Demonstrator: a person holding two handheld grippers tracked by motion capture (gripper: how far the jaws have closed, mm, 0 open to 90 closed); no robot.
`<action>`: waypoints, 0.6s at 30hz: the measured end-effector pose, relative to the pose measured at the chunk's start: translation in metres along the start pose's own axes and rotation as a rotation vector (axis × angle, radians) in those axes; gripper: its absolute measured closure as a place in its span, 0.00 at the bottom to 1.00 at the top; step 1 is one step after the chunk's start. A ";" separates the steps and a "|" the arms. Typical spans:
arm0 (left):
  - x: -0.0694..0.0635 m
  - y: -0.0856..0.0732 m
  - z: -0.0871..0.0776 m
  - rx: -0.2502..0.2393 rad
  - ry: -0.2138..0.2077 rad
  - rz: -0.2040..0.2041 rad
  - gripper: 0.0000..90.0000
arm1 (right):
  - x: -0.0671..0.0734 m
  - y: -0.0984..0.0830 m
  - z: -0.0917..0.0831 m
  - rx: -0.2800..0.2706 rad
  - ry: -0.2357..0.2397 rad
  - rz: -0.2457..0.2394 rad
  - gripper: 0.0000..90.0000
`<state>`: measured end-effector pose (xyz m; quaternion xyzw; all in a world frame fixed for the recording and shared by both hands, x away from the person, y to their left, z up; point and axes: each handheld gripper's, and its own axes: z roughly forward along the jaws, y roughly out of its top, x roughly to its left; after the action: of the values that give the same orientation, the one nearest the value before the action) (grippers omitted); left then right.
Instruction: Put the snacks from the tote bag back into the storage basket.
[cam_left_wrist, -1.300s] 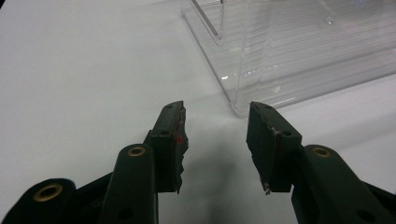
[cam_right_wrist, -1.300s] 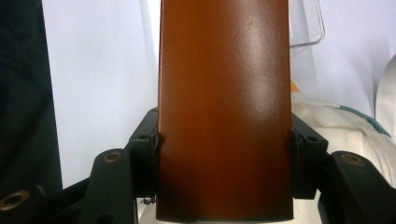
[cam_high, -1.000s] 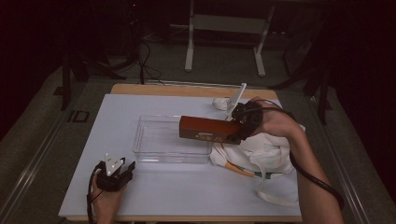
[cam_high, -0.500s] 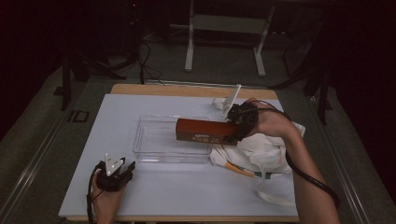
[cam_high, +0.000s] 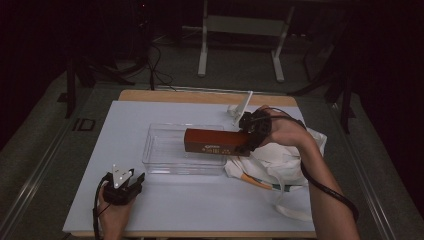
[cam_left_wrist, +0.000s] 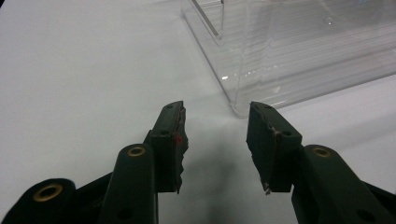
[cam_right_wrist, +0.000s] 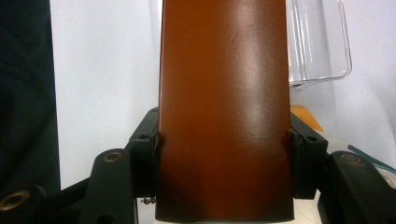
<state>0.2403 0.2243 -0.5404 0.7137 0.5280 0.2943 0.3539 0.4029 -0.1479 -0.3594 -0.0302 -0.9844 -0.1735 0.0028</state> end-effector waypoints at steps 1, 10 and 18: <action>0.000 0.000 0.000 -0.001 0.000 0.000 0.64 | 0.000 0.000 0.000 0.002 0.002 0.000 0.47; 0.000 0.000 0.000 -0.001 0.000 0.001 0.64 | -0.001 0.006 0.006 0.002 0.011 -0.007 0.47; 0.000 0.000 0.000 -0.002 -0.001 0.001 0.64 | -0.002 0.011 0.011 0.003 0.016 -0.008 0.48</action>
<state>0.2400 0.2245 -0.5402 0.7137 0.5272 0.2945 0.3549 0.4061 -0.1344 -0.3660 -0.0250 -0.9847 -0.1723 0.0100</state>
